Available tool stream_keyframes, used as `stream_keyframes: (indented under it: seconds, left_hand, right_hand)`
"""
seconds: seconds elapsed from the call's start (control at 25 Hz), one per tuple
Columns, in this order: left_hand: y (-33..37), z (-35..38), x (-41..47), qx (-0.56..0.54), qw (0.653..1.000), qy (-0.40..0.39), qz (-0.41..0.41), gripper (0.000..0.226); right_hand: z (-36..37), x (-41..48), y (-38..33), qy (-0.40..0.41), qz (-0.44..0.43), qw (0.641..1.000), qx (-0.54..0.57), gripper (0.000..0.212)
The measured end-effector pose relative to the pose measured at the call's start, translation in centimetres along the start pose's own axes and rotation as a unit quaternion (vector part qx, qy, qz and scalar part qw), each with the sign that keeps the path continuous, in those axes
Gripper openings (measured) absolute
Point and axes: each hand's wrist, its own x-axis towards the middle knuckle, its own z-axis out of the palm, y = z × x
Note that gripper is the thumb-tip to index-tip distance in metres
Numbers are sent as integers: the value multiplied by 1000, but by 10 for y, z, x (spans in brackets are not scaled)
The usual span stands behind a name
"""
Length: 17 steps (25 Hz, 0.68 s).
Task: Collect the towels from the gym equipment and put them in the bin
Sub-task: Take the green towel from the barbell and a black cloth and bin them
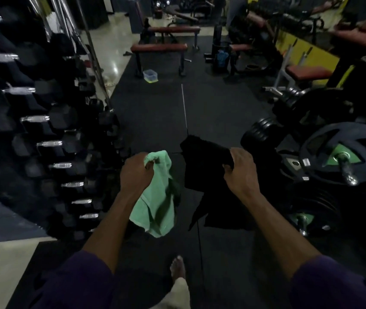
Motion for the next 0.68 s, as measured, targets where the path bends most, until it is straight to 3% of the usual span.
stream_keyframes:
  seconds: [0.08, 0.36, 0.68]
  left_hand:
    - [-6, 31, 56, 0, 1000, 0, -8, 18]
    - [-11, 130, 269, -9, 1000, -13, 23, 14]
    - [1, 246, 491, -9, 999, -24, 34, 9]
  right_hand:
    - [24, 57, 16, 5, -11, 1000, -27, 33]
    - [105, 247, 57, 16, 55, 998, 17, 17]
    - [176, 480, 125, 31, 68, 996, 40, 21]
